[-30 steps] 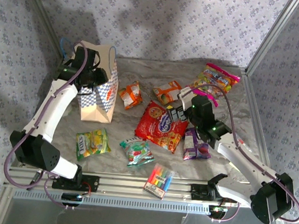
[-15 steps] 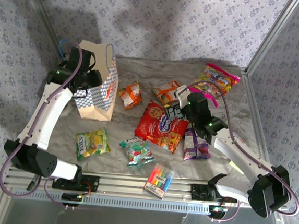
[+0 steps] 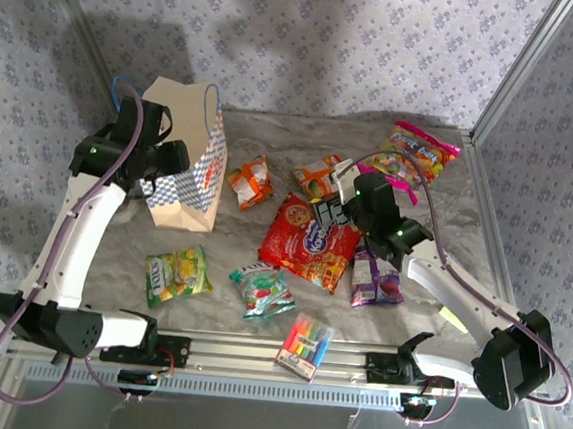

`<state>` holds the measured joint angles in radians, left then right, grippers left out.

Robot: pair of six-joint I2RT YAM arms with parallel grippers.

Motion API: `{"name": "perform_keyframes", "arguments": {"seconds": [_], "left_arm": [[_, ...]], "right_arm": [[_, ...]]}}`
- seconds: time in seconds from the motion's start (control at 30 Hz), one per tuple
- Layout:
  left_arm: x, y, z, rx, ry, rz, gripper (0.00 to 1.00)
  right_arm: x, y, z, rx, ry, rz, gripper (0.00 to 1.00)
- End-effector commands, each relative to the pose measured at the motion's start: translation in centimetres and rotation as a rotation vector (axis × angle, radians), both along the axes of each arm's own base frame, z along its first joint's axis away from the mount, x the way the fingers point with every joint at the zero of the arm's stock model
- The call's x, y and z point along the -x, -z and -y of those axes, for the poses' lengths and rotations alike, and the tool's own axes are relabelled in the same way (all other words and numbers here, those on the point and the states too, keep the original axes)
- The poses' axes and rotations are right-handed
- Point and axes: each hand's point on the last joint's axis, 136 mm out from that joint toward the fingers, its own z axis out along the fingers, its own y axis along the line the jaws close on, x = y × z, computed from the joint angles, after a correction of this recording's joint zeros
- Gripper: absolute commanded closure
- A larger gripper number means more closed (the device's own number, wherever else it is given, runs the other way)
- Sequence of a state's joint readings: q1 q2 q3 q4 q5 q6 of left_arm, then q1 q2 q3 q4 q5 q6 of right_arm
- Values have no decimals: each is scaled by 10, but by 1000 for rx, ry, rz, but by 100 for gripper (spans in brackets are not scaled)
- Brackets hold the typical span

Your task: Place the snacks into the paper bag

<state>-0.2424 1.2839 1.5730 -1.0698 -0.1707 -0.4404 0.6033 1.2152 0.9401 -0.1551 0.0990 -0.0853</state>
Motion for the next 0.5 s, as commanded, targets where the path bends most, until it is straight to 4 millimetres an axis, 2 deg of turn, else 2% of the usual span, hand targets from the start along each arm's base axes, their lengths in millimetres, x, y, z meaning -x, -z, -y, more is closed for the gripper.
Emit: {"name": "perform_keyframes", "arguments": {"seconds": [0.0, 0.13, 0.3, 0.47], "left_arm": [[24, 2, 1, -6, 69, -26, 39], [40, 12, 17, 71, 153, -16, 41], [64, 26, 11, 80, 137, -31, 40], [88, 52, 10, 96, 132, -106, 40]], "right_arm": [[1, -11, -6, -22, -1, -2, 2], [2, -14, -13, -26, -15, -8, 2], [7, -18, -22, -31, -30, -4, 2], [12, -17, -33, -30, -48, -6, 2]]}}
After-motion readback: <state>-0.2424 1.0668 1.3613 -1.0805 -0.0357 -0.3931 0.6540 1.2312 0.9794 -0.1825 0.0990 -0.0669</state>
